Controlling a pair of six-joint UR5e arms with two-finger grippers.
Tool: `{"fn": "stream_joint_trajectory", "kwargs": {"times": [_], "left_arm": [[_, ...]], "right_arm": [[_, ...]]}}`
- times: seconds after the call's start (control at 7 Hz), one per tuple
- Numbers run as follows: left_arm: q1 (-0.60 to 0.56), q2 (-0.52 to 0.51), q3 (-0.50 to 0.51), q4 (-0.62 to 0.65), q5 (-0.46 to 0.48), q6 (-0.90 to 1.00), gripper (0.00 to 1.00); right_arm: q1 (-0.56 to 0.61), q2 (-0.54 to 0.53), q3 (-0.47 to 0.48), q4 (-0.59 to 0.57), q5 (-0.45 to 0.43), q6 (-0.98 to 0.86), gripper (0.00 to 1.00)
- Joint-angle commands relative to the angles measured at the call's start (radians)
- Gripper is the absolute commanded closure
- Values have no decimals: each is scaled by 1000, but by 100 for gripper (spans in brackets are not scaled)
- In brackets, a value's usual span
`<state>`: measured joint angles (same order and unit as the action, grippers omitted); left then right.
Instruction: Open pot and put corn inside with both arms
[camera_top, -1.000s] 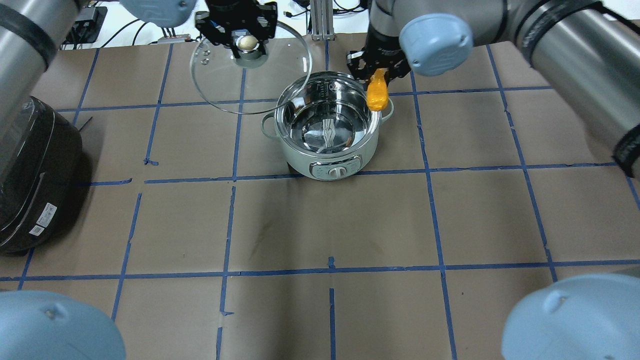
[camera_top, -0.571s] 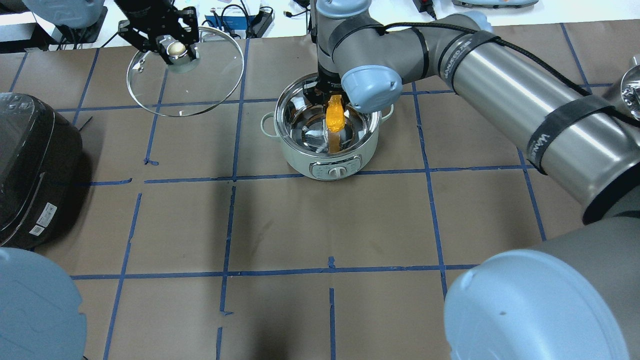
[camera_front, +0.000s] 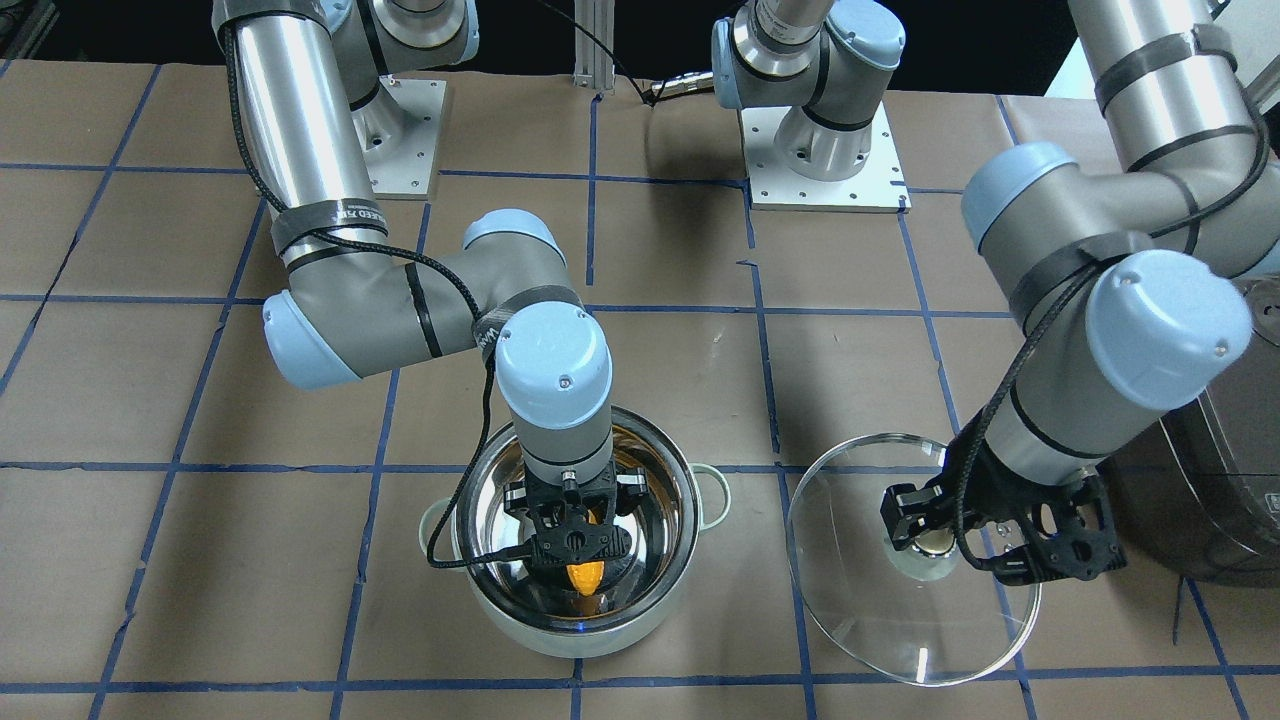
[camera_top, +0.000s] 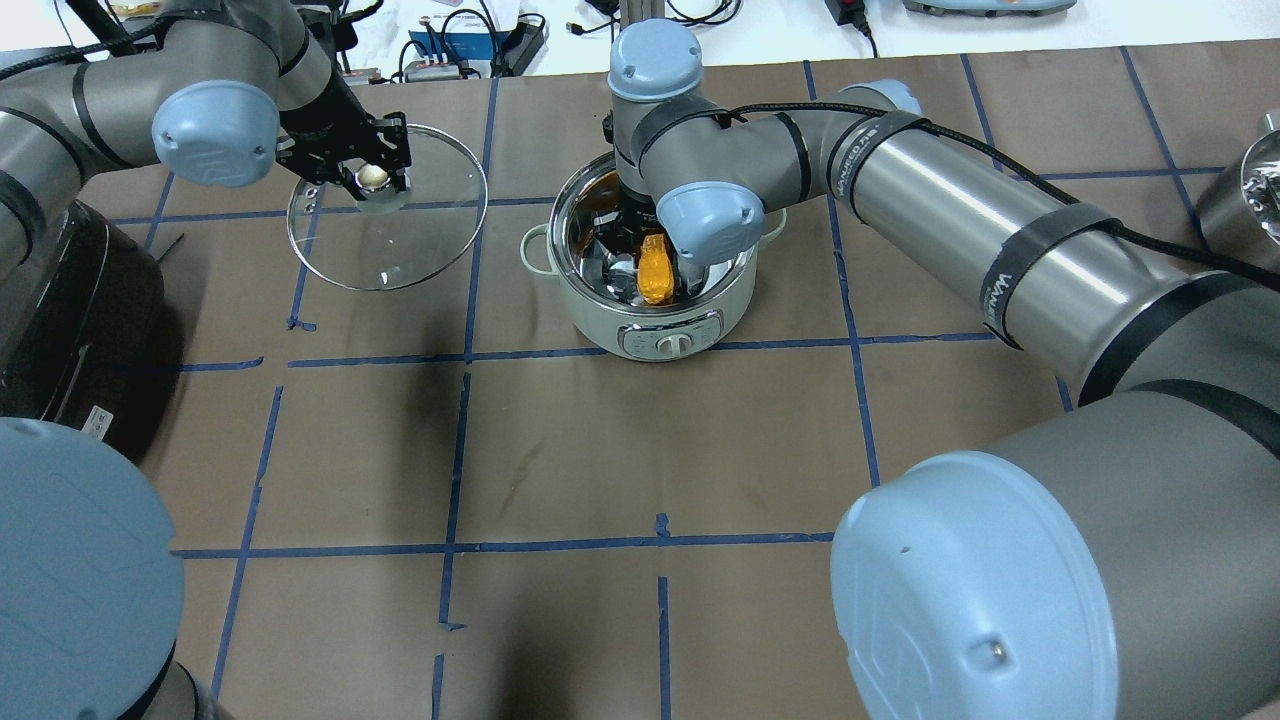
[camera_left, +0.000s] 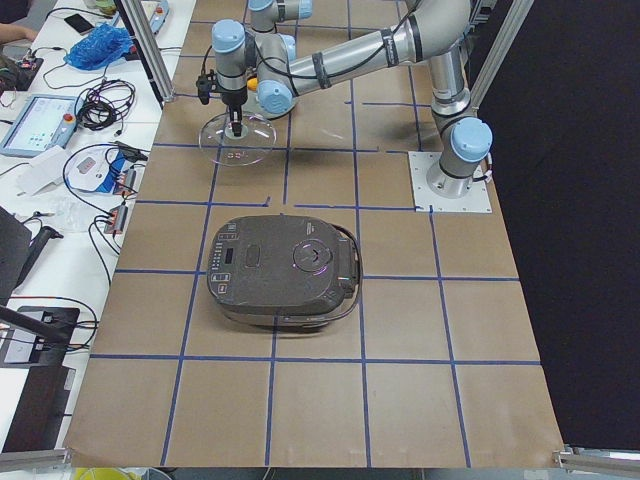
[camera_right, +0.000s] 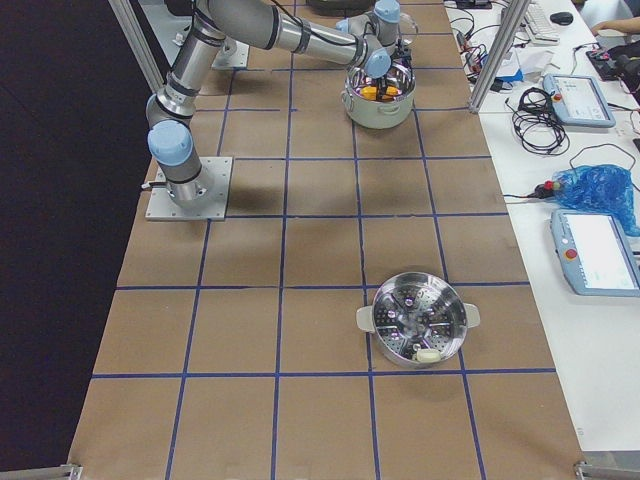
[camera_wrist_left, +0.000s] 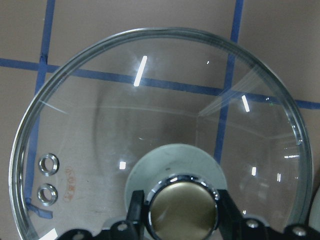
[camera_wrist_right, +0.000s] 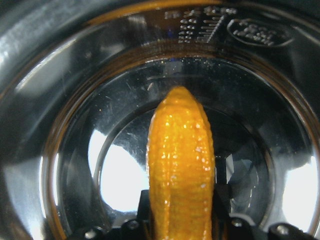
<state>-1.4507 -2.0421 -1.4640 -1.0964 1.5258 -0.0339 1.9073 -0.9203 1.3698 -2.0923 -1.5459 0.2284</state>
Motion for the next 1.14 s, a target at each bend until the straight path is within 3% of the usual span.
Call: {"fn": "stream_joint_trajectory", "kwargs": {"times": [0.0,0.29,0.57,0.71,0.86,1.0], "left_arm": [[29,-73,2,29,2,15,98],[39,-92,1,29,5,23,95],[46,-99,1,30,5,29,91],[47,-110,2,32,5,29,77],[47,-112,2,53,5,29,1],[49,-103,4,58,8,28,0]], "right_arm": [[-1,-6,-1,6,1,-9,2],[-25,-131,14,46,-14,-11,2],[-127,-350,15,267,-13,-11,2],[-183,-450,15,420,-16,-12,3],[-226,-538,18,539,-13,-30,6],[-255,-587,26,613,-13,-31,18]]}}
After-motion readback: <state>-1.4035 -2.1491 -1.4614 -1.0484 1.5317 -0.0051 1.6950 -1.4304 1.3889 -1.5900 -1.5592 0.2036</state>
